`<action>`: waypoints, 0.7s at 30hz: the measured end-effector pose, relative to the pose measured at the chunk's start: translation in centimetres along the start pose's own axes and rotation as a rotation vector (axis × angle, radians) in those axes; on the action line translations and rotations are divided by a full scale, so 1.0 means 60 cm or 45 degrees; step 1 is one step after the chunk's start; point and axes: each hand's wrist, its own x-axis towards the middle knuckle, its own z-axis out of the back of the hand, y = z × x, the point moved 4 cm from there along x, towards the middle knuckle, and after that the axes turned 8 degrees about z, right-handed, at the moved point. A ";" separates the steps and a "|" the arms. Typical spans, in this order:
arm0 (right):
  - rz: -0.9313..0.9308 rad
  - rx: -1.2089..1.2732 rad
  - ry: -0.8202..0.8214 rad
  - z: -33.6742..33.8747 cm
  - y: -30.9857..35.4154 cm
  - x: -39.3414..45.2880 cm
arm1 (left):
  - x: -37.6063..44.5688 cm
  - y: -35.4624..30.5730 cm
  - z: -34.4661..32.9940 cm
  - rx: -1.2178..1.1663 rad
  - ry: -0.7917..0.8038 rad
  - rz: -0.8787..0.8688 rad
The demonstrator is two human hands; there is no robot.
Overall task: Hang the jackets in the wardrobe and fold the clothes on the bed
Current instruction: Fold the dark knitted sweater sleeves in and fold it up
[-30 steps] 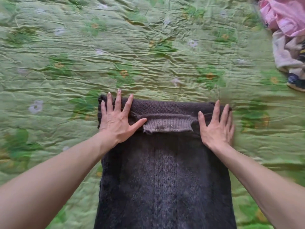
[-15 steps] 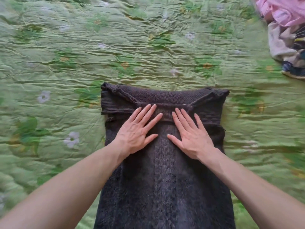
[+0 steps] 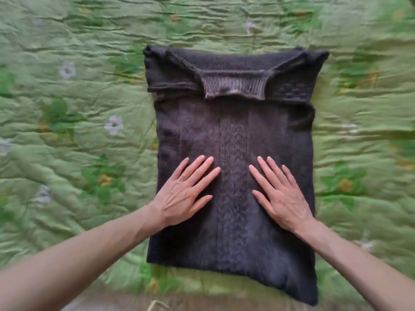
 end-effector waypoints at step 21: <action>0.393 0.302 0.139 0.022 0.100 -0.246 | -0.195 -0.019 -0.009 -0.239 0.040 -0.227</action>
